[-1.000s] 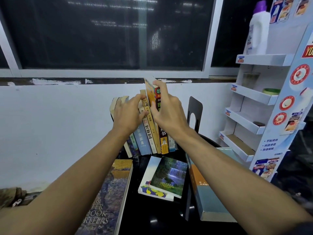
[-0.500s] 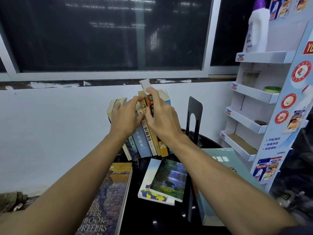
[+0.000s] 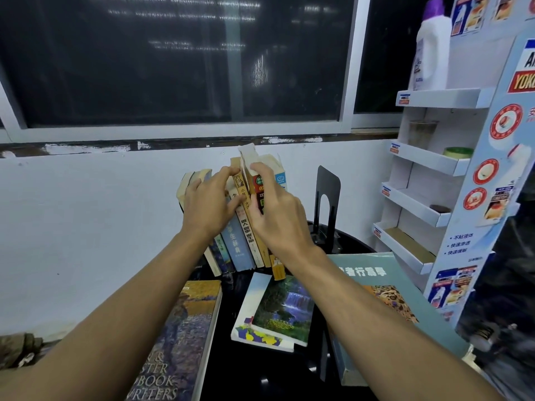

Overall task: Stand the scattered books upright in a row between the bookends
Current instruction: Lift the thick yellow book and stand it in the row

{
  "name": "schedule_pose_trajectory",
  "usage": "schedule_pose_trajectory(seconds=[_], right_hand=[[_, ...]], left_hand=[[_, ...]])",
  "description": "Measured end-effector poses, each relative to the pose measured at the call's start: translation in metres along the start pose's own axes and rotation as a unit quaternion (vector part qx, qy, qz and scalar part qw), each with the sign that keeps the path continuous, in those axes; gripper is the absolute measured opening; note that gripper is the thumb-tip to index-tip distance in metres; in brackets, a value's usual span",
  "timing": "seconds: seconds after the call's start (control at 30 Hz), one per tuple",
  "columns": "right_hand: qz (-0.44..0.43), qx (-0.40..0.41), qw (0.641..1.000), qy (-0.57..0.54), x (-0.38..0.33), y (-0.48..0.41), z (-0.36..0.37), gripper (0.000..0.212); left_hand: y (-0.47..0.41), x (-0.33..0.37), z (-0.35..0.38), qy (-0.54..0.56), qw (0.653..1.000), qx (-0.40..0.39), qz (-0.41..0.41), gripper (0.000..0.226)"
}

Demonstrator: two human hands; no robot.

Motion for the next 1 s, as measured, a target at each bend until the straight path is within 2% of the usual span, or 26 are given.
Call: schedule_pose_trajectory(seconds=[0.23,0.57,1.0], right_hand=[[0.0,0.02,0.999,-0.033,-0.016,-0.041,-0.023,0.05],[-0.042,0.077,0.995,-0.053,-0.045,-0.106,-0.054,0.057],[-0.066,0.09,0.993,-0.045,-0.069,-0.135,-0.039,0.063]], left_hand=[[-0.001,-0.006,0.004,-0.002,1.0,0.002,0.0,0.052],[-0.003,-0.014,0.01,-0.003,1.0,0.002,-0.008,0.053],[-0.003,-0.017,0.011,0.001,1.0,0.007,-0.005,0.051]])
Point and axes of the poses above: each hand's wrist, its own y-axis away from the middle knuckle, its own z-axis out of the palm, x = y × z, the point moved 1 cm from there along -y, towards the middle knuckle, and after that the axes turned 11 degrees about z, right-handed, at the moved point
